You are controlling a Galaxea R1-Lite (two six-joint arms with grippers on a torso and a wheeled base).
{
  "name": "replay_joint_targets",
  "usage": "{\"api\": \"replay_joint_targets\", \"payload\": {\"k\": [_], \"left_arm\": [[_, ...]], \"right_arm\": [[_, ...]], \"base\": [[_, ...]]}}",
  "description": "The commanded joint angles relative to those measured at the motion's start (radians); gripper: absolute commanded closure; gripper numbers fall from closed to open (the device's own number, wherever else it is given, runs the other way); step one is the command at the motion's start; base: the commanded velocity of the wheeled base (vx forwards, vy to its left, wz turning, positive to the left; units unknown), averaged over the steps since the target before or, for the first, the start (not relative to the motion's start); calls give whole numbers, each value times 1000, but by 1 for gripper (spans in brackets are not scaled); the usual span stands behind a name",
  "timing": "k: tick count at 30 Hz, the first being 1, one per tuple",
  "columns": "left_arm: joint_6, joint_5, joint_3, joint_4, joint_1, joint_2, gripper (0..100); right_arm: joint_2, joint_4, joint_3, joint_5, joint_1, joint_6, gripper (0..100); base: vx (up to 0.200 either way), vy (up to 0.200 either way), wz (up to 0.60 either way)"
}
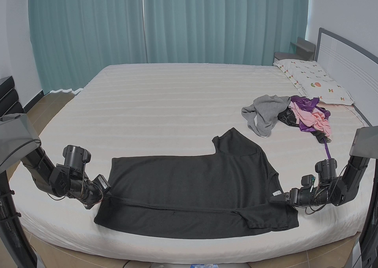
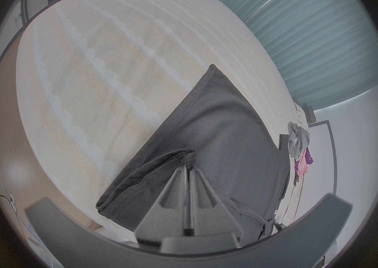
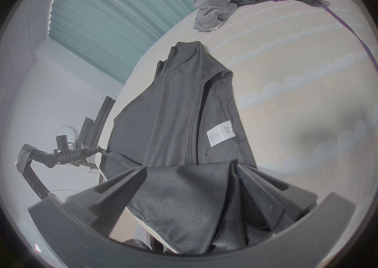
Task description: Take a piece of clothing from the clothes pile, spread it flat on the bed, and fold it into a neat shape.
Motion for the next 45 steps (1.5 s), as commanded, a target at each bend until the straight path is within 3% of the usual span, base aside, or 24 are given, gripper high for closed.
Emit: {"api": "replay_joint_targets", "payload": {"k": [1, 24, 29, 45], "left_arm": [[0, 0, 0, -1, 0, -1, 100], [-3, 0, 79, 1, 16, -117, 100], [-5, 0, 123, 1, 17, -179, 100], [3, -10, 210, 122, 22, -350, 100]], "right_arm": [[7, 0, 2, -2, 1, -3, 100], [-160, 0, 128, 55, -70, 7, 100], [-270, 0, 203, 124, -82, 9, 100], [-494, 1, 336, 126, -119, 9, 100]], "base": [[0, 0, 0], [0, 0, 0], [0, 0, 0], [0, 0, 0]]}}
